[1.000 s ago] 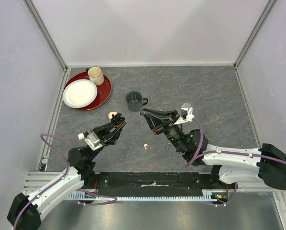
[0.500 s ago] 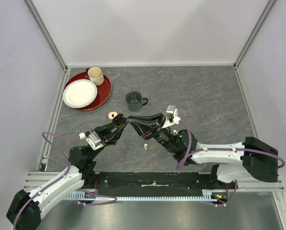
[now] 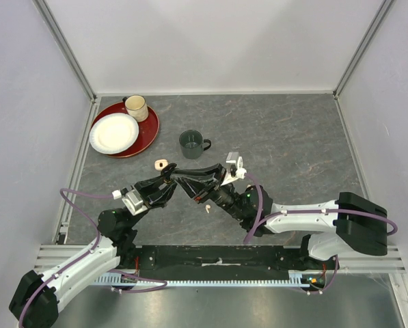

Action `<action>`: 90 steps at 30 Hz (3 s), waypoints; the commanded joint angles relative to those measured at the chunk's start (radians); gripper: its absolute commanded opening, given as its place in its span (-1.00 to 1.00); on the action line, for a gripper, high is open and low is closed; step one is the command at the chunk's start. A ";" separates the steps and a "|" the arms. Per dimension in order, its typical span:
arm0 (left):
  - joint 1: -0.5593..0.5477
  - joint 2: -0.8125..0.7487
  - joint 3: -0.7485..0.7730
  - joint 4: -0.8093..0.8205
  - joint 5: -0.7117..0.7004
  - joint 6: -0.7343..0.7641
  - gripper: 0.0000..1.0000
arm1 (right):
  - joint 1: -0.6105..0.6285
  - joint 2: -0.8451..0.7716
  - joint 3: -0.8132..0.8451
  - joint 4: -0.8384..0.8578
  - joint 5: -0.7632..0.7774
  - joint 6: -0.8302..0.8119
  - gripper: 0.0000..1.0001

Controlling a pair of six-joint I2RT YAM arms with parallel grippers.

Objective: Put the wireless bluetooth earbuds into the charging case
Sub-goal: Place the earbud in the charging case.

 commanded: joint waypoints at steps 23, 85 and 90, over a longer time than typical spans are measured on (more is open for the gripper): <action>-0.001 -0.011 0.003 0.062 0.060 -0.023 -0.95 | 0.034 0.075 0.055 0.022 0.085 -0.059 -1.00; -0.001 -0.053 -0.006 0.082 0.026 -0.022 -0.95 | 0.103 0.028 0.051 -0.158 0.250 -0.240 -0.30; -0.001 -0.047 -0.006 0.079 0.032 -0.023 -0.95 | 0.103 0.028 0.055 -0.145 0.254 -0.222 -0.20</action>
